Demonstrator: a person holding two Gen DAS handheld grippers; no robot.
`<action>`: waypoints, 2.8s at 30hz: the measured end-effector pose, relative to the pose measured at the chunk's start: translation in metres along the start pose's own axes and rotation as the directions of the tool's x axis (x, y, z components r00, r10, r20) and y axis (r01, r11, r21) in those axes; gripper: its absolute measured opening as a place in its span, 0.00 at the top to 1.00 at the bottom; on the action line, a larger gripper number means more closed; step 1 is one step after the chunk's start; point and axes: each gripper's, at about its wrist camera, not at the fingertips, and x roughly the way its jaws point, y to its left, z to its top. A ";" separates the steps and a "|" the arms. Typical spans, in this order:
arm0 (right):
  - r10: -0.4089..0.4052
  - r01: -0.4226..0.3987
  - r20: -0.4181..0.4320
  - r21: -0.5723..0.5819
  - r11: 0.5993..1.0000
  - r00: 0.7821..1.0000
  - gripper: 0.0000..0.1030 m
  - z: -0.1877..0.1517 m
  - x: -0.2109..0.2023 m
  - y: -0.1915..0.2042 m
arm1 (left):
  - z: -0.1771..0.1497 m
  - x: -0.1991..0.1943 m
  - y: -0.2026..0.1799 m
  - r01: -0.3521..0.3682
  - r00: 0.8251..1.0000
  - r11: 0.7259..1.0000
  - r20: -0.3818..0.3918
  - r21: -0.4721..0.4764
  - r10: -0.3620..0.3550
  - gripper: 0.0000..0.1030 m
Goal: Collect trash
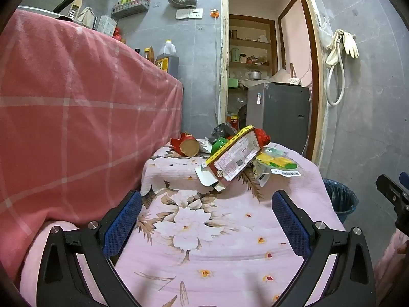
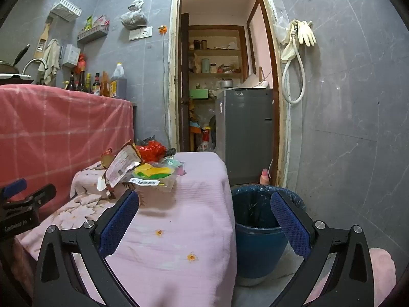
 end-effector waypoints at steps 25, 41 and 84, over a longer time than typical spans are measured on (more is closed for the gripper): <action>0.002 -0.002 0.001 0.008 1.000 1.000 0.00 0.000 0.000 0.002 | 0.003 -0.006 0.002 0.001 1.000 1.000 0.014 -0.010 -0.001 0.03; 0.002 -0.002 0.004 0.010 1.000 1.000 0.00 0.001 -0.002 0.002 | 0.003 -0.006 0.001 0.001 1.000 1.000 0.012 -0.008 -0.001 0.03; 0.004 -0.004 0.005 0.009 1.000 1.000 0.00 0.000 0.001 0.010 | 0.001 -0.005 0.001 0.002 1.000 1.000 0.012 -0.009 -0.002 0.03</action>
